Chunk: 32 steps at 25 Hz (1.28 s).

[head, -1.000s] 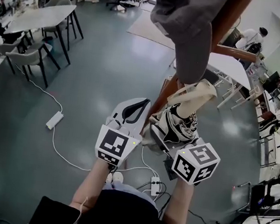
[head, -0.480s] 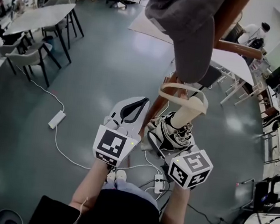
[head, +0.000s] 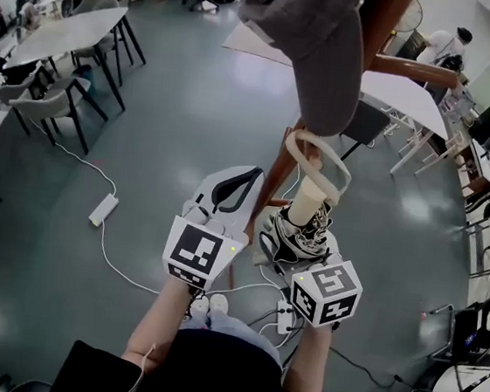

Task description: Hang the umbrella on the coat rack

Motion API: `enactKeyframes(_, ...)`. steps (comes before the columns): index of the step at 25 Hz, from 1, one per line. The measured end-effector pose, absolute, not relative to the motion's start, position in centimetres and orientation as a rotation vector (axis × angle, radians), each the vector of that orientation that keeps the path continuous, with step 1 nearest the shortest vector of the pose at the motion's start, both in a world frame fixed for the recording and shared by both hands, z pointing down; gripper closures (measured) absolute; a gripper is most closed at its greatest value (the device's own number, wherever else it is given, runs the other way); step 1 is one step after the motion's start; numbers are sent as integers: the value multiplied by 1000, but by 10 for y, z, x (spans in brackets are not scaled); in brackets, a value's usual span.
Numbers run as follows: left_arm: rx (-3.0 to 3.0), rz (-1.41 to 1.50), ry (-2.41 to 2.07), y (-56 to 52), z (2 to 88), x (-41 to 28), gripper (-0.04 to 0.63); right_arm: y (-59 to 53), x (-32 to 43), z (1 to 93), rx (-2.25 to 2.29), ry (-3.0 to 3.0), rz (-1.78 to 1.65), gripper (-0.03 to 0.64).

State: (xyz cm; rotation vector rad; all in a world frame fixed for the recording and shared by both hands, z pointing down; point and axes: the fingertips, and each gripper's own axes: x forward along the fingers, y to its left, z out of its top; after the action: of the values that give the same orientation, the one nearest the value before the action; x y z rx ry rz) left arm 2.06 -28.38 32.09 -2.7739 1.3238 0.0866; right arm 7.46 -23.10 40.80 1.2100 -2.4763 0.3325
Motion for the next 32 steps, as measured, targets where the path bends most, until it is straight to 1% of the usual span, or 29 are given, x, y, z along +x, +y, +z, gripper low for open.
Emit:
enactKeyframes(9, -2778, 84, 1321, -285, 321, 23, 591, -229, 79, 414, 1210, -2331, 158, 272)
enactKeyframes(14, -2773, 91, 1333, -285, 321, 21, 591, -235, 85, 416, 1244, -2331, 232, 272)
enactKeyframes(24, -2760, 87, 1366, -288, 323, 15, 591, -250, 97, 454, 1261, -2272, 404, 272)
enactKeyframes(28, -2762, 85, 1367, -289, 329, 16, 591, -255, 91, 473, 1243, -2292, 413, 272)
enactKeyframes(32, -2769, 90, 1362, -286, 337, 18, 591, -257, 79, 483, 1270, -2389, 349, 272)
